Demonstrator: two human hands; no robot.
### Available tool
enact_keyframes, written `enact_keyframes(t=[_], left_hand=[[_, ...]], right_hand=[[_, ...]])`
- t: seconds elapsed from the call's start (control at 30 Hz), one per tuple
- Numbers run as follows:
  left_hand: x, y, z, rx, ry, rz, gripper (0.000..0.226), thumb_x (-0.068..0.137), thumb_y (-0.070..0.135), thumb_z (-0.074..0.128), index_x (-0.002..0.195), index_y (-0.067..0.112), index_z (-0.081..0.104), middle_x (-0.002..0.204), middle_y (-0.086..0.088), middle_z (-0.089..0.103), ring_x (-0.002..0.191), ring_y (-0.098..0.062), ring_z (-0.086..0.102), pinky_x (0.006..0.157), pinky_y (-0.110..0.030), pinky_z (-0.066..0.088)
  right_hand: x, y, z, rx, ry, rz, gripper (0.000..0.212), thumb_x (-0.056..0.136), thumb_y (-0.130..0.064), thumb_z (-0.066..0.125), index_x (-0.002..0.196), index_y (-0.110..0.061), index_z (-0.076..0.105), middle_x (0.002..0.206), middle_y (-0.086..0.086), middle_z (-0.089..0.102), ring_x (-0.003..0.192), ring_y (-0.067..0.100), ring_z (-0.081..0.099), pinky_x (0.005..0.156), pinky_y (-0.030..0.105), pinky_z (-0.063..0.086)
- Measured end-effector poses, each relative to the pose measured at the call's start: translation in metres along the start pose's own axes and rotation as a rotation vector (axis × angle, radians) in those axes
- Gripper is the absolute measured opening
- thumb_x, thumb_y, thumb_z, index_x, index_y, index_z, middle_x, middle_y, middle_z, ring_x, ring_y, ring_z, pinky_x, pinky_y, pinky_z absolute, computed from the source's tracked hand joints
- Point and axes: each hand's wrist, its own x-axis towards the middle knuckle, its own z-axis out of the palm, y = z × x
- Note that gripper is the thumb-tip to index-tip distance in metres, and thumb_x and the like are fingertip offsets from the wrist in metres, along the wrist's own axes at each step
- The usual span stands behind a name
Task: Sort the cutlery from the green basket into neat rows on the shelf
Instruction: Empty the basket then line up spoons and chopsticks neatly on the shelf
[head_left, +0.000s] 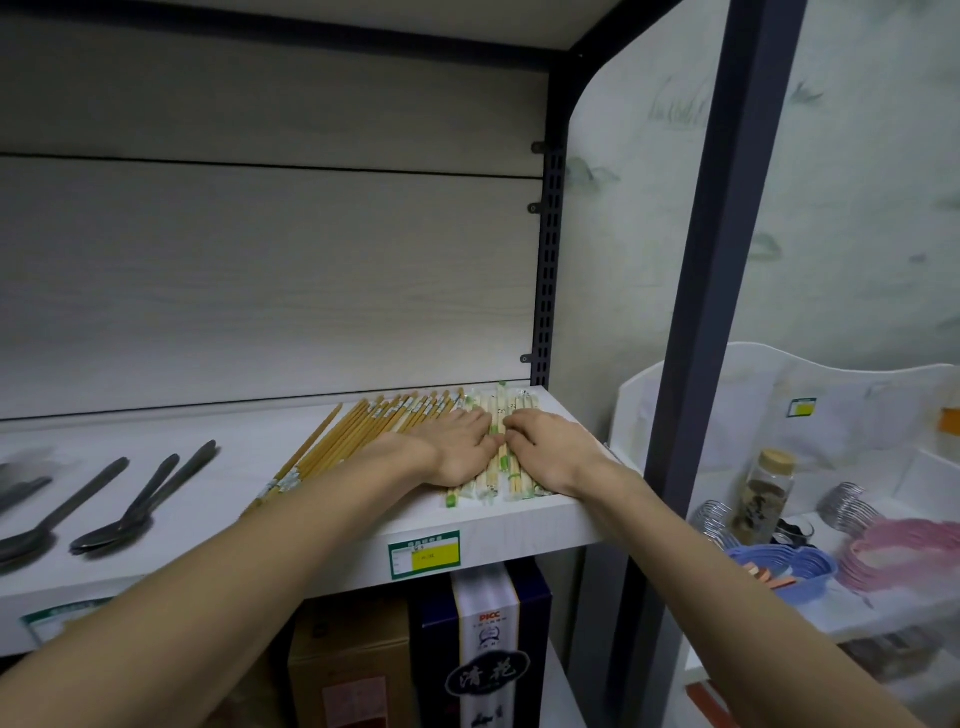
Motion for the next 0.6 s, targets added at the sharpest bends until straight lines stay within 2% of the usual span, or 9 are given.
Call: enact_keyframes(t=[0.13,0.27,0.43,0.5,0.53,0.6], left_hand=[[0.0020,0.0016,0.0021,-0.012,-0.009,-0.003,0.065,0.108,0.048,0.009,0.163,0.014,0.004,0.171,-0.004,0.000,0.157,-0.016,-0.002,0.126,-0.036,0.002],[0.0033,-0.0010,0.0081,-0.075,0.031,0.011,0.062,0.108,0.045,0.012,0.163,0.016,0.003,0.171,-0.002,0.000,0.157,-0.015,0.001,0.126,-0.033,0.004],[0.0059,-0.0031,0.0100,-0.063,0.021,0.028,0.061,0.108,0.047,0.013,0.163,0.022,0.004,0.171,0.001,-0.001,0.157,-0.014,-0.002,0.126,-0.034,0.002],[0.0038,-0.0015,0.0097,-0.082,0.062,0.042,0.061,0.108,0.047,0.018,0.162,0.020,0.014,0.170,-0.001,0.011,0.156,-0.018,0.009,0.126,-0.036,0.009],[0.0020,-0.0012,0.0096,-0.102,0.100,0.051,0.059,0.107,0.045,0.023,0.160,0.019,0.024,0.167,-0.004,0.022,0.153,-0.020,0.020,0.124,-0.038,0.018],[-0.0015,-0.0018,0.0097,-0.141,0.177,0.062,0.050,0.105,0.043,0.032,0.147,0.018,0.043,0.151,-0.006,0.046,0.135,-0.023,0.044,0.112,-0.040,0.036]], right_hand=[[-0.0016,-0.0004,-0.0005,0.042,0.027,0.026,0.032,0.102,-0.028,0.041,0.119,-0.015,0.065,0.125,0.007,0.067,0.111,0.030,0.061,0.092,0.037,0.048],[-0.0035,-0.0003,-0.0018,0.068,0.039,0.030,0.037,0.101,-0.028,0.042,0.130,-0.017,0.062,0.132,0.007,0.064,0.117,0.030,0.060,0.095,0.035,0.048],[-0.0031,-0.0015,-0.0031,0.049,0.022,0.013,0.036,0.099,-0.024,0.042,0.124,-0.014,0.066,0.129,0.006,0.064,0.115,0.030,0.059,0.097,0.040,0.048],[-0.0034,-0.0016,-0.0038,0.042,0.032,0.012,0.035,0.098,-0.024,0.044,0.121,-0.015,0.069,0.126,0.005,0.066,0.114,0.029,0.060,0.096,0.039,0.049],[-0.0041,-0.0018,-0.0045,0.044,0.045,0.015,0.035,0.098,-0.024,0.045,0.120,-0.016,0.071,0.125,0.005,0.068,0.113,0.029,0.061,0.095,0.038,0.050],[-0.0058,-0.0028,-0.0066,0.049,0.070,0.025,0.034,0.097,-0.026,0.048,0.119,-0.019,0.072,0.121,0.003,0.071,0.110,0.028,0.063,0.091,0.035,0.051]])
